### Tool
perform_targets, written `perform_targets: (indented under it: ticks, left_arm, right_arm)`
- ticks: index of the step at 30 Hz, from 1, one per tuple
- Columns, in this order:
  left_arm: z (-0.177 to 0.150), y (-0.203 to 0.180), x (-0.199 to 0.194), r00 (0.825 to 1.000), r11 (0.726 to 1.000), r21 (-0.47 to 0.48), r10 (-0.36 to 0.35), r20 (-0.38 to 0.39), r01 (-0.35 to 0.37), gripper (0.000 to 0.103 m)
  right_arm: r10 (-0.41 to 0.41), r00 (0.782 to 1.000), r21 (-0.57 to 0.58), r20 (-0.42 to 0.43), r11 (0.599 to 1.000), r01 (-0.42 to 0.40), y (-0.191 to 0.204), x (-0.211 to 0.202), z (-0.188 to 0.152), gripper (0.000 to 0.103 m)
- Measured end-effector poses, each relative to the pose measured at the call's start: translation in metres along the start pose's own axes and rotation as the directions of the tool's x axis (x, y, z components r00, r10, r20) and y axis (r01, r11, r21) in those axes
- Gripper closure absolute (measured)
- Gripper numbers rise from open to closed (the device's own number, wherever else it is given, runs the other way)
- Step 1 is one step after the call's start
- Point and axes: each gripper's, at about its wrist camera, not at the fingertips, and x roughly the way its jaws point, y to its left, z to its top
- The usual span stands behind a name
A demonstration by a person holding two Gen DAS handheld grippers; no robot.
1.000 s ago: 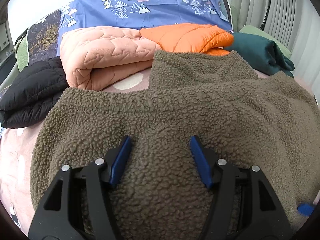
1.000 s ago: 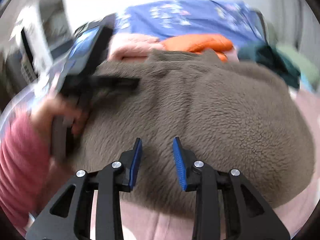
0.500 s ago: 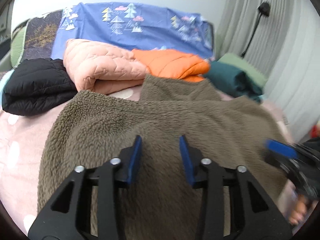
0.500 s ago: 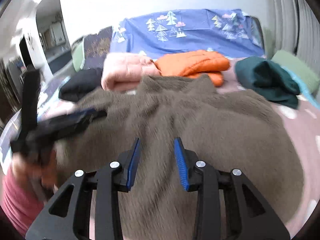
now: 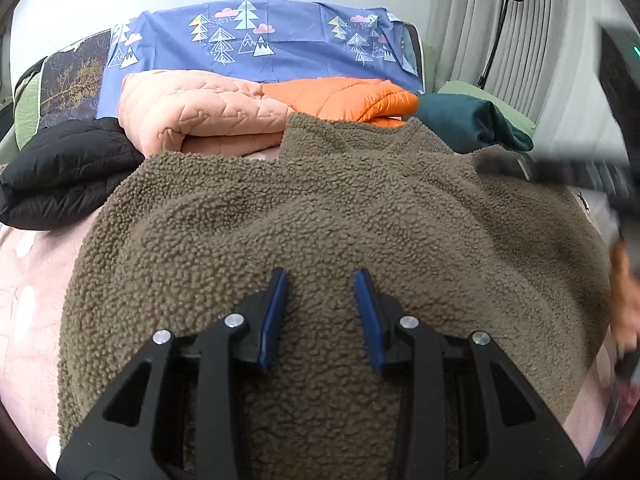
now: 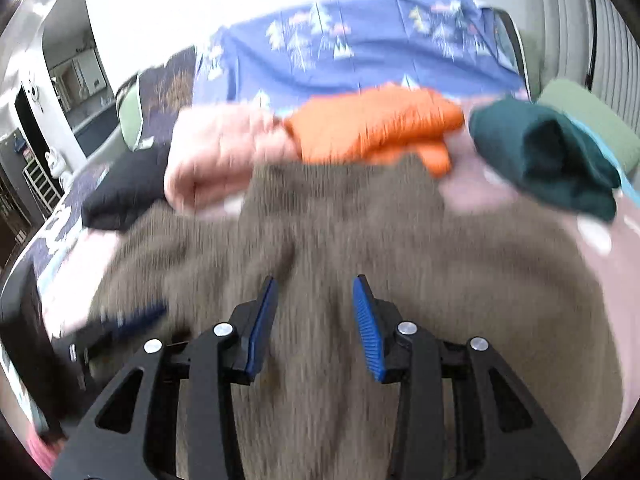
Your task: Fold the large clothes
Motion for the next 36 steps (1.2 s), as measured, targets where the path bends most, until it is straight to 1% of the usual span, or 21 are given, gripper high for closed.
perform_targets:
  ticks: [1, 2, 3, 4, 5, 6, 8, 10, 15, 17, 18, 19, 20, 23, 24, 25, 27, 30, 33, 34, 36]
  left_arm:
    - [0.0, 0.0, 0.0, 1.0, 1.0, 0.003, 0.003, 0.003, -0.003, 0.066]
    - [-0.001, -0.001, -0.001, 1.0, 1.0, 0.007, 0.007, 0.007, -0.007, 0.066]
    - [-0.001, -0.001, 0.0, 1.0, 1.0, 0.012, 0.01, 0.011, -0.01, 0.066]
    - [-0.002, -0.002, 0.0, 1.0, 1.0, 0.017, 0.014, 0.017, -0.015, 0.066]
    - [-0.003, -0.003, -0.001, 1.0, 1.0, 0.022, 0.009, 0.021, -0.009, 0.066]
    - [-0.003, -0.006, 0.0, 1.0, 0.999, 0.032, 0.02, 0.023, -0.021, 0.065]
    - [-0.006, -0.008, 0.0, 0.999, 0.998, 0.055, 0.037, 0.029, -0.039, 0.064]
    - [-0.007, -0.009, 0.0, 0.999, 0.998, 0.055, 0.033, 0.032, -0.035, 0.064]
    - [-0.005, -0.008, 0.001, 0.999, 0.998, 0.05, 0.029, 0.025, -0.03, 0.064]
    - [-0.002, -0.006, -0.001, 1.0, 0.999, 0.036, 0.021, 0.016, -0.021, 0.064]
    - [0.0, -0.004, -0.004, 1.0, 0.999, 0.029, 0.014, 0.013, -0.014, 0.063]
    - [0.002, -0.002, -0.009, 1.0, 1.0, 0.013, -0.002, 0.008, 0.002, 0.063]
    - [0.003, 0.001, -0.012, 1.0, 1.0, 0.002, -0.014, 0.005, 0.014, 0.061]
    - [0.005, 0.01, -0.027, 0.999, 0.999, -0.026, -0.04, 0.01, 0.04, 0.052]
    - [0.006, 0.012, -0.032, 1.0, 0.999, -0.028, -0.024, 0.016, 0.024, 0.047]
    - [0.007, 0.013, -0.037, 1.0, 1.0, -0.024, 0.001, 0.023, 0.0, 0.044]
    - [0.008, 0.014, -0.047, 0.996, 0.997, -0.002, 0.076, 0.043, -0.076, 0.038]
    - [0.008, 0.022, -0.057, 0.992, 0.994, -0.001, 0.111, 0.057, -0.111, 0.037]
    - [0.006, 0.042, -0.062, 0.988, 0.987, -0.065, 0.149, 0.046, -0.145, 0.037]
    - [0.004, 0.049, -0.061, 0.988, 0.985, -0.089, 0.153, 0.037, -0.149, 0.037]
    - [-0.006, 0.067, -0.052, 0.986, 0.974, -0.151, 0.167, -0.017, -0.167, 0.036]
  right_arm:
    - [-0.027, 0.999, 0.007, -0.018, 1.0, 0.027, -0.003, 0.018, 0.005, 0.063]
    - [-0.056, 0.997, 0.008, -0.052, 0.998, 0.056, -0.013, 0.045, 0.008, 0.063]
    - [-0.099, 0.988, 0.004, -0.116, 0.995, 0.1, -0.019, 0.072, 0.002, 0.062]
    - [-0.124, 0.976, -0.009, -0.181, 0.992, 0.125, -0.029, 0.104, -0.014, 0.059]
    - [-0.126, 0.98, -0.012, -0.156, 0.992, 0.126, -0.029, 0.106, -0.017, 0.059]
    - [-0.141, 0.98, -0.025, -0.14, 0.99, 0.139, -0.024, 0.1, -0.013, 0.059]
    - [-0.164, 0.977, -0.059, -0.138, 0.986, 0.157, -0.02, 0.102, -0.017, 0.058]
    - [-0.157, 0.979, -0.052, -0.132, 0.987, 0.151, -0.022, 0.102, -0.019, 0.058]
    - [-0.178, 0.976, -0.071, -0.125, 0.983, 0.171, -0.018, 0.099, -0.023, 0.058]
    - [-0.176, 0.978, -0.072, -0.111, 0.983, 0.169, -0.012, 0.083, -0.023, 0.058]
    - [-0.177, 0.979, -0.074, -0.105, 0.983, 0.17, -0.009, 0.076, -0.017, 0.057]
    - [-0.187, 0.978, -0.084, -0.091, 0.98, 0.18, -0.007, 0.068, -0.019, 0.054]
    - [-0.197, 0.977, -0.091, -0.083, 0.978, 0.189, -0.004, 0.062, -0.022, 0.051]
    - [-0.228, 0.972, -0.134, -0.052, 0.966, 0.22, 0.005, 0.046, -0.03, 0.047]
    - [-0.232, 0.972, -0.152, -0.041, 0.963, 0.224, 0.008, 0.041, -0.034, 0.046]
    - [-0.234, 0.972, -0.159, -0.036, 0.961, 0.225, 0.009, 0.038, -0.036, 0.046]
    - [-0.234, 0.972, -0.165, -0.029, 0.96, 0.226, 0.01, 0.032, -0.04, 0.046]
    - [-0.219, 0.975, -0.158, -0.028, 0.965, 0.212, 0.012, 0.022, -0.042, 0.045]
    - [-0.192, 0.981, -0.154, -0.027, 0.971, 0.185, 0.016, 0.009, -0.046, 0.045]
    - [-0.171, 0.985, -0.159, -0.022, 0.973, 0.166, 0.018, -0.001, -0.053, 0.046]
    - [-0.109, 0.994, -0.176, -0.018, 0.979, 0.104, 0.021, -0.012, -0.069, 0.046]
